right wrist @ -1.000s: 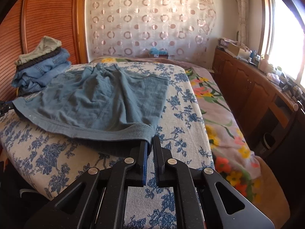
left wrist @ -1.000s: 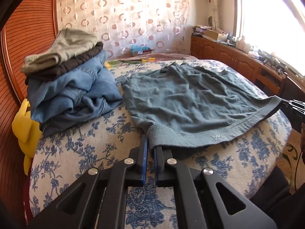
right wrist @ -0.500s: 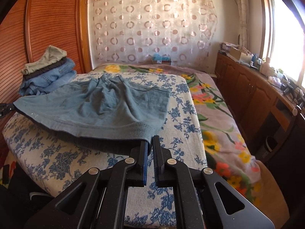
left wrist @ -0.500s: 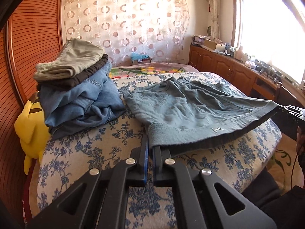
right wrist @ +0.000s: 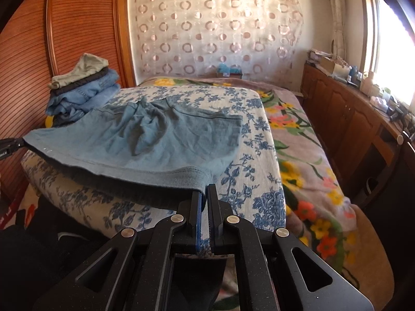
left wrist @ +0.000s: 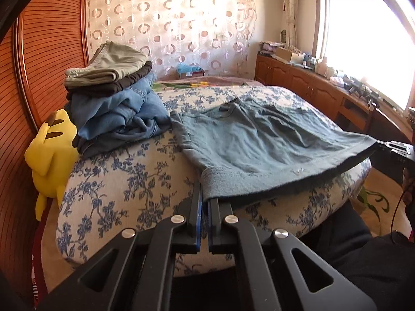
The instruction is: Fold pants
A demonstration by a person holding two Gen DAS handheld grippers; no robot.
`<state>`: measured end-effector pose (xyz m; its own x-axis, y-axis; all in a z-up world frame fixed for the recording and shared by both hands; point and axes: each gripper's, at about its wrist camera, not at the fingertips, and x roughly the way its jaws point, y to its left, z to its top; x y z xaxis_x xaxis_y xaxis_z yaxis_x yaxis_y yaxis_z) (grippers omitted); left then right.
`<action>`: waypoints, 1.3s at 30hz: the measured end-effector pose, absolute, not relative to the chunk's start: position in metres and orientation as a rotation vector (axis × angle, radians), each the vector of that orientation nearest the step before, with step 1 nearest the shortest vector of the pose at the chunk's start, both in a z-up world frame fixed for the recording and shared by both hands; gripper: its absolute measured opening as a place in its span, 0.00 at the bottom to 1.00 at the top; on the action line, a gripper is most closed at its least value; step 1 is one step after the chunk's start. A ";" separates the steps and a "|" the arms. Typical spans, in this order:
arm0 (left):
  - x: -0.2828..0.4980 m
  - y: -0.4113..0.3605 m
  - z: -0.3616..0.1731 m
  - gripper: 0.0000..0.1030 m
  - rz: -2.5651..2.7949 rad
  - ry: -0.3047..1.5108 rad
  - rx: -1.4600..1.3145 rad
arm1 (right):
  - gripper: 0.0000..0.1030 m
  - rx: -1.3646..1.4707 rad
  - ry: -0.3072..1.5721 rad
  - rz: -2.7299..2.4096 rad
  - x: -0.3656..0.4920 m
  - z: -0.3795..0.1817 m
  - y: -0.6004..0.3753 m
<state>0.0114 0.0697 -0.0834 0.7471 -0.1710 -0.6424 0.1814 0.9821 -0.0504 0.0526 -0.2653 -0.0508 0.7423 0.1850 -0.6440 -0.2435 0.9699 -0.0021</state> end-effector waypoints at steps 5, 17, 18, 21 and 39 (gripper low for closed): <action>0.011 0.068 -0.089 0.05 -0.195 0.726 0.011 | 0.02 -0.071 0.718 0.239 0.054 -0.058 -0.266; 0.010 0.078 -0.088 0.41 -0.173 0.738 -0.016 | 0.06 -0.081 0.731 0.246 0.046 -0.052 -0.262; 0.010 0.080 -0.088 0.42 -0.171 0.739 -0.017 | 0.08 -0.078 0.729 0.247 0.045 -0.051 -0.263; 0.011 0.082 -0.089 0.48 -0.168 0.742 -0.010 | 0.11 -0.089 0.721 0.243 0.041 -0.046 -0.263; 0.020 0.083 -0.084 0.63 -0.160 0.717 0.009 | 0.22 -0.051 0.669 0.255 0.061 -0.037 -0.252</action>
<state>0.0196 0.0834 -0.0845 0.7424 -0.1426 -0.6546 0.1489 0.9878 -0.0463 0.0609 -0.2522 -0.0372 0.7547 0.2170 -0.6192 -0.2495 0.9677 0.0351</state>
